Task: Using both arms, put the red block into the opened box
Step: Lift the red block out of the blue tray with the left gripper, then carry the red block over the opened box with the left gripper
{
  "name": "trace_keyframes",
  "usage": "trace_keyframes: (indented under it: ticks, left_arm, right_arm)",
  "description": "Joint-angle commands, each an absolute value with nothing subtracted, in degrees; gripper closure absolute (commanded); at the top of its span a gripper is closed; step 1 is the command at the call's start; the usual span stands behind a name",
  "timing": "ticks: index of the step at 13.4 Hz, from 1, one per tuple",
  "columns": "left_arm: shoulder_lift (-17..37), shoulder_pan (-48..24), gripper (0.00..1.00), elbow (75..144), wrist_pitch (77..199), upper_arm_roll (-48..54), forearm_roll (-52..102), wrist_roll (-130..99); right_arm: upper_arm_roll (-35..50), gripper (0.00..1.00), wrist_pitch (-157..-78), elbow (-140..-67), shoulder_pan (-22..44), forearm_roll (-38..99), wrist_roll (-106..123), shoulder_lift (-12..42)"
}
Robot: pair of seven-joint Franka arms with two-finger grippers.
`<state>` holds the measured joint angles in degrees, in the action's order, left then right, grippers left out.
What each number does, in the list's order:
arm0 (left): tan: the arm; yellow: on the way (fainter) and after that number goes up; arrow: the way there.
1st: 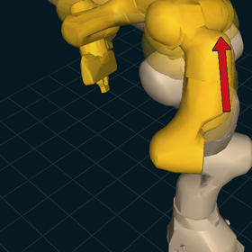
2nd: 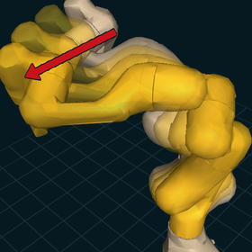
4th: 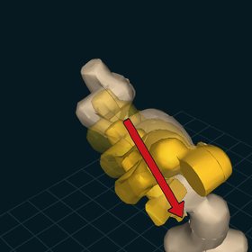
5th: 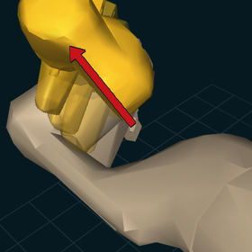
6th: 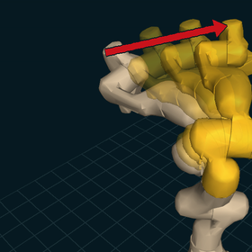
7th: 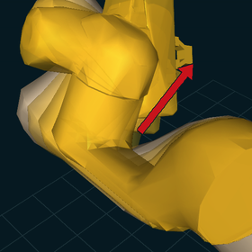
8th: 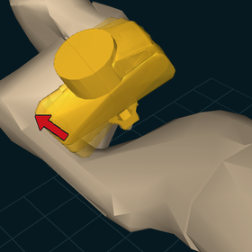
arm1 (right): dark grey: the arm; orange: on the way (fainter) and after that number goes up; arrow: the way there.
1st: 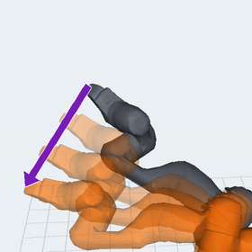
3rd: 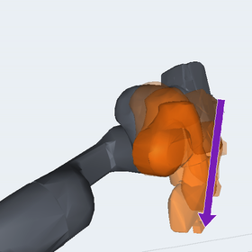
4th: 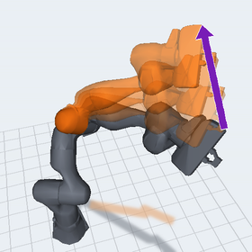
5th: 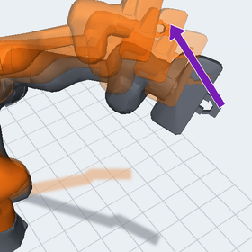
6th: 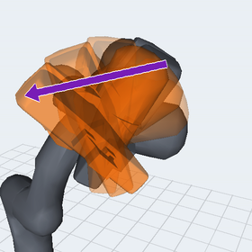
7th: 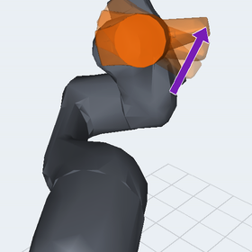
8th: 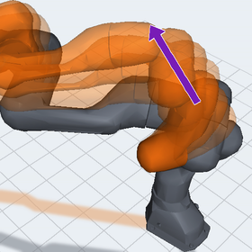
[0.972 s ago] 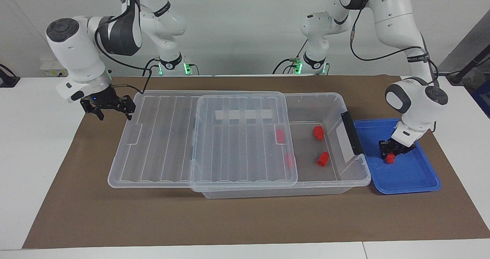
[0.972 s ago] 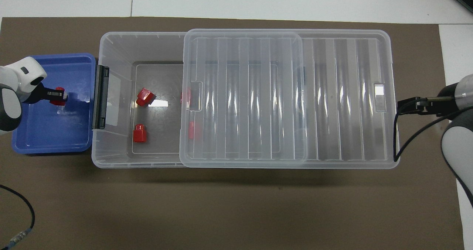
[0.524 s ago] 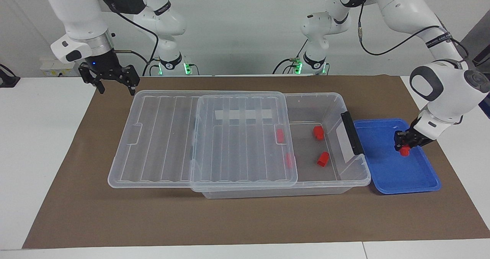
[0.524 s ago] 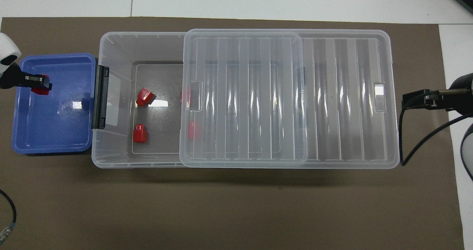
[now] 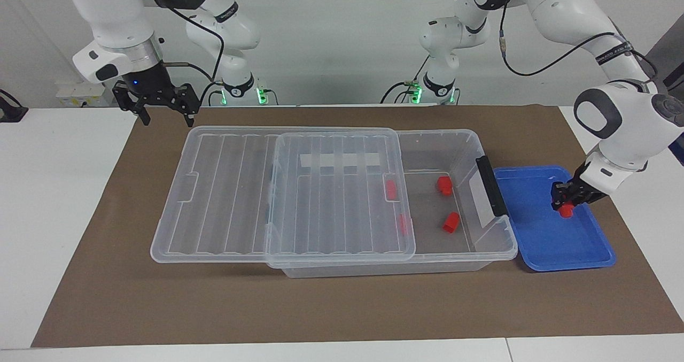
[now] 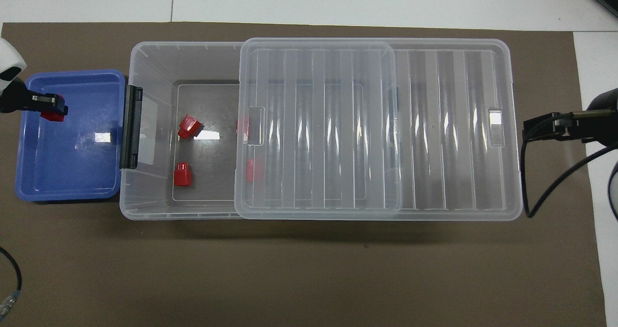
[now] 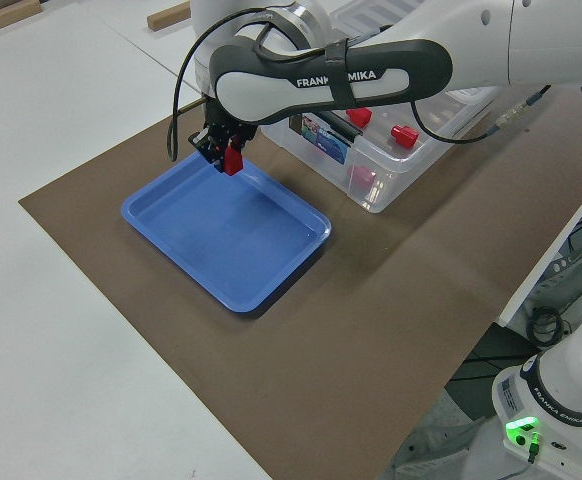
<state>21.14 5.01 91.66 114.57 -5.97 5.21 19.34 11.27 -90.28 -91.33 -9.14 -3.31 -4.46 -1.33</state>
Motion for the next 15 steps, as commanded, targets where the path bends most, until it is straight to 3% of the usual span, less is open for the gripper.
trace_keyframes:
  ticks: [1,5,11,13,15]
  left_arm:
    - [19.8,4.6,1.0,87.5,107.5,-5.8,6.3,14.9]
    - [19.7,0.5,1.0,79.2,95.9,-3.9,8.7,-2.5]
    - [18.0,-16.0,1.0,76.9,98.5,-2.5,3.0,-31.3]
    - [15.6,-18.5,1.0,82.4,104.4,-2.5,1.9,-36.5]
    - [9.4,-19.3,1.0,97.4,114.7,-2.5,1.7,-36.5]
  right_arm:
    - [11.5,0.0,-90.0,-90.3,-9.4,-2.8,-6.0,-0.8]
    - [11.3,0.0,-91.1,-90.5,-10.5,-2.8,-5.6,-0.7]
    - [11.1,0.0,-92.3,-90.4,-9.8,-2.8,-5.5,-0.7]
    - [10.0,0.0,-91.6,-90.4,-9.0,-2.8,-5.7,-0.8]
    - [5.0,0.0,-91.2,-90.8,-4.6,-2.4,-5.5,-1.1]
